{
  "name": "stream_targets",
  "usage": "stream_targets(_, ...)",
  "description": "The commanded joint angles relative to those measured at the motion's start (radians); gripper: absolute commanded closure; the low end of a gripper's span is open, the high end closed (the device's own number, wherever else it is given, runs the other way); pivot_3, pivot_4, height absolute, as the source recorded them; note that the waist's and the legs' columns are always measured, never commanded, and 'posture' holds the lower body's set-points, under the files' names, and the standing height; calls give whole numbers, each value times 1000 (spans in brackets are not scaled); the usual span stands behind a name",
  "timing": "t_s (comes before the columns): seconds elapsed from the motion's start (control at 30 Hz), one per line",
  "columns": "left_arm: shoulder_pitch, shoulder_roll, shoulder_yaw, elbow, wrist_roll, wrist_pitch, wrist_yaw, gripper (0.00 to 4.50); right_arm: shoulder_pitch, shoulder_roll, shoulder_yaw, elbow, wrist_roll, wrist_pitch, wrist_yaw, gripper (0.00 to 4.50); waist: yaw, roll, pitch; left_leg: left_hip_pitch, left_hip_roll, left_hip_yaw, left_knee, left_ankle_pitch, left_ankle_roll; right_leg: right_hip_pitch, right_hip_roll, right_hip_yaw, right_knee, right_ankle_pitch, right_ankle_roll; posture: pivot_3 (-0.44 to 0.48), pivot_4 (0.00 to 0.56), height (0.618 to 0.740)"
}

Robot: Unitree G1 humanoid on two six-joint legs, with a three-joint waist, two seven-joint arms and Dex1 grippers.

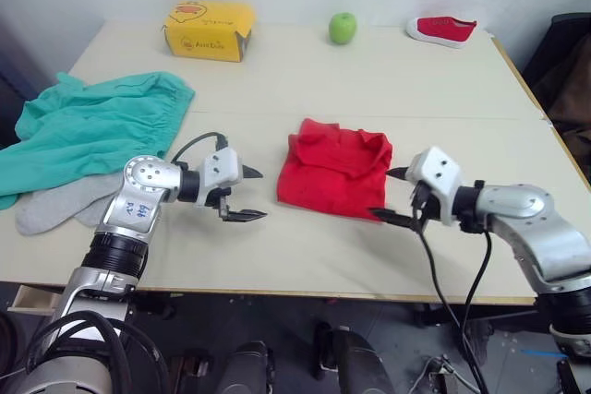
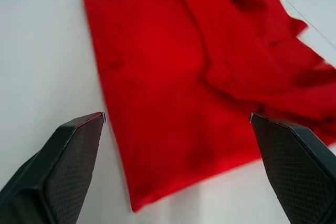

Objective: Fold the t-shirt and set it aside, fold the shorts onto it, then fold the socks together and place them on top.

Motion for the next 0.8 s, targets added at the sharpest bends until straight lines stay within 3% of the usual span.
stream_targets(0.03,-35,-38,-24,-1,34,-78,43,7,1,-5,43,-13,-115,-137,-6,15,0,0,0,-1,0,0,0,0,0,0,0,0,1,0,0,0,150,740)
stream_targets(0.13,-59,-75,-55,47,73,-145,72,0,3,13,74,19,-175,-185,-17,567,-1,0,0,-1,0,0,-1,0,0,0,0,-1,1,0,0,0,150,740)
stream_targets(0.3,-99,-150,-94,138,108,-174,107,0,21,36,124,77,-261,-222,-25,2350,-1,0,0,-1,0,0,-1,0,1,0,1,-2,1,0,0,0,150,740)
stream_targets(0.43,-131,-174,-138,240,177,-218,141,0,13,51,130,117,-298,-254,-27,2350,-3,0,0,0,0,0,-1,0,1,1,1,-1,1,0,0,0,150,740)
stream_targets(0.67,-167,-188,-141,348,187,-280,146,0,34,47,103,90,-290,-238,-16,2350,-2,0,0,5,0,0,-1,0,2,5,0,0,0,0,0,0,150,740)
stream_targets(0.73,-173,-189,-142,364,191,-294,147,619,36,56,111,103,-297,-239,-18,2380,-2,0,0,5,0,0,-1,0,2,5,0,0,0,0,0,0,150,740)
stream_targets(0.8,-179,-195,-139,379,188,-296,146,1267,37,60,117,109,-298,-233,-13,2743,-2,-1,0,5,0,0,-1,0,2,5,0,0,0,0,0,0,150,740)
